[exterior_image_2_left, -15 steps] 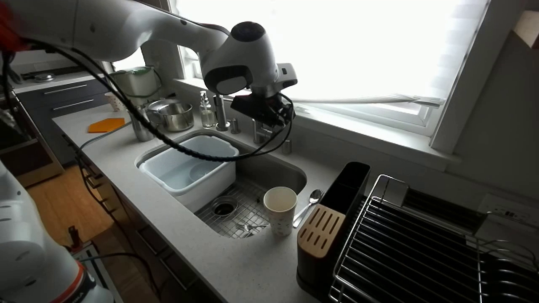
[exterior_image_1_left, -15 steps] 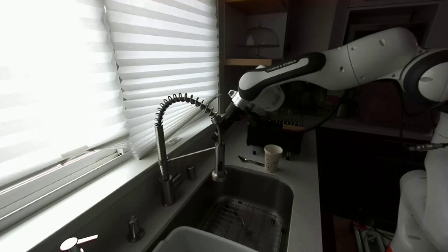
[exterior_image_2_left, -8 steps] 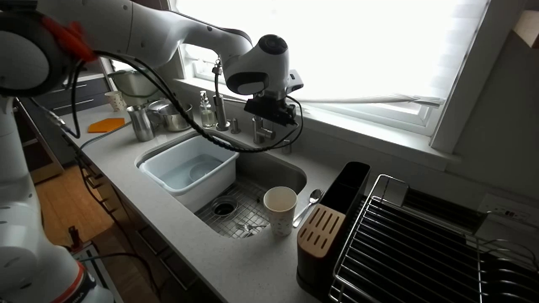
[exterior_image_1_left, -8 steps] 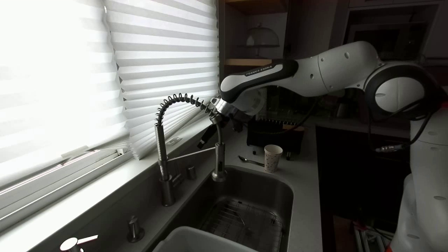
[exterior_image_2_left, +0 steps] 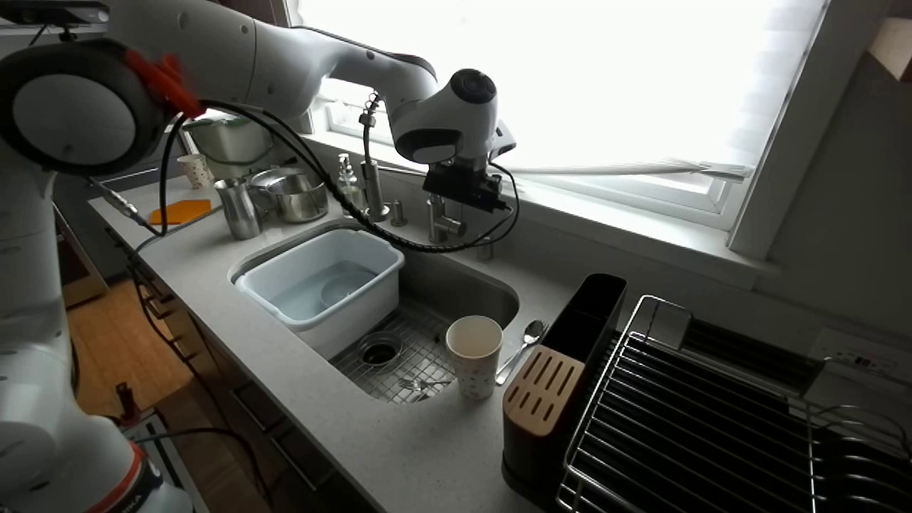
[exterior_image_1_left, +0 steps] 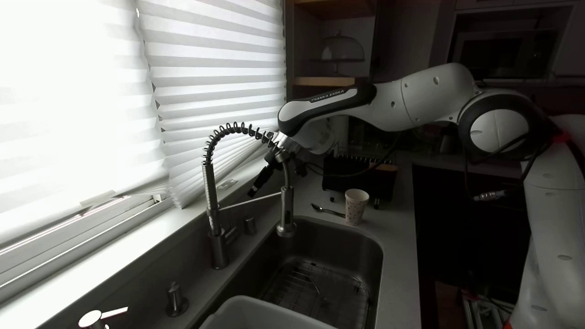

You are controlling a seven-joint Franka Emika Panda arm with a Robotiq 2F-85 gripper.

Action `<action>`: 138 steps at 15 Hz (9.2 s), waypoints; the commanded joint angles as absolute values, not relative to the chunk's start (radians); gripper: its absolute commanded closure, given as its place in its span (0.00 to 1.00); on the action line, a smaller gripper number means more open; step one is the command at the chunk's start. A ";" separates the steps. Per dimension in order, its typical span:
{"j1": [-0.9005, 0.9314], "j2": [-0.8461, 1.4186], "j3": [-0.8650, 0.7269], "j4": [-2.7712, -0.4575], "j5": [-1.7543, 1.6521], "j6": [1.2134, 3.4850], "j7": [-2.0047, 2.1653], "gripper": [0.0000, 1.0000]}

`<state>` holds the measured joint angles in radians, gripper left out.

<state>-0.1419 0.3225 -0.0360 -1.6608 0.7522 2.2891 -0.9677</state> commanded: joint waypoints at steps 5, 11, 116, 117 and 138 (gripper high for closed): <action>-0.157 0.354 0.023 -1.666 0.820 2.405 -1.026 0.00; -0.164 0.396 0.069 -1.663 0.888 2.463 -1.042 0.00; -0.339 -0.228 -0.339 -2.323 -0.011 2.270 -0.123 0.00; -0.340 -0.227 -0.341 -2.334 -0.009 2.285 -0.119 0.00; -0.345 -0.129 -0.324 -2.389 -0.022 2.592 0.028 0.61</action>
